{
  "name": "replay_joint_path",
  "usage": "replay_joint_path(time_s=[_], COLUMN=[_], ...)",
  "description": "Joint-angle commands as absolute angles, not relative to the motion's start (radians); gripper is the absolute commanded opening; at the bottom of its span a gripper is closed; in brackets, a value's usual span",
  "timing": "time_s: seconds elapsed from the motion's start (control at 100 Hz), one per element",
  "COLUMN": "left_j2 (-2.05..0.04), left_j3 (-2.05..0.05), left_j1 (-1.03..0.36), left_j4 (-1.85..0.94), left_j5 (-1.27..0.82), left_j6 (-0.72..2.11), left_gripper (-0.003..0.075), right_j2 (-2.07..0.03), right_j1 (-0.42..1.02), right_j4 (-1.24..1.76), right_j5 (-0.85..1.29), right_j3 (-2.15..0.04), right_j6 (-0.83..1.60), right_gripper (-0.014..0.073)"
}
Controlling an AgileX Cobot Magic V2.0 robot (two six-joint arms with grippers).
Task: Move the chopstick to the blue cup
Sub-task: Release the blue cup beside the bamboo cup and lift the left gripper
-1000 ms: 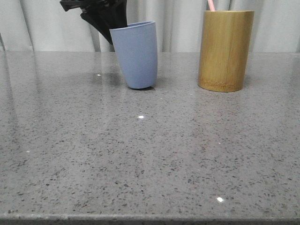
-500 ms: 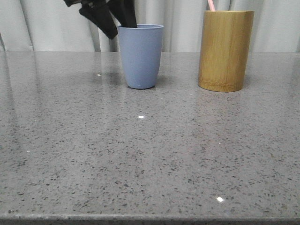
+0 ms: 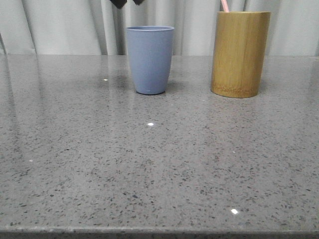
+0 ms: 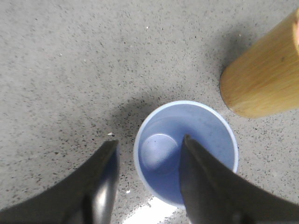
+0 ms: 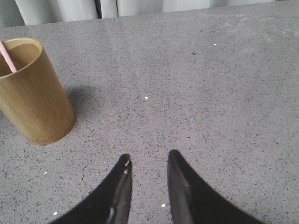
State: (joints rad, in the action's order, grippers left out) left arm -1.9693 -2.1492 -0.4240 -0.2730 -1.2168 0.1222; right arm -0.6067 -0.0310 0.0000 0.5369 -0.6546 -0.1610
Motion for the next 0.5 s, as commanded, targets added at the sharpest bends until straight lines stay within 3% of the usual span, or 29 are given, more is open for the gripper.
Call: replay_joint_path(time_s=[0.0,0.49], left_j2=[-1.882,-1.781], left_j3=[-2.185,-2.160], left_j1=[-0.400,-0.219], left_j4=[-0.282,-0.209], left_j5=[-1.183,-1.266], left_j6=[0.105,0.056], left_gripper=[0.0253,0.0249], right_j2=[-0.615,-0.615], right_j1=[-0.030,-0.030], right_j4=[-0.006,-0.006], right_j5=[0.471,0.475], right_j3=[-0.689,-0.689], right_j6=[-0.157,-0.157], right_gripper=[0.0220,0.0220])
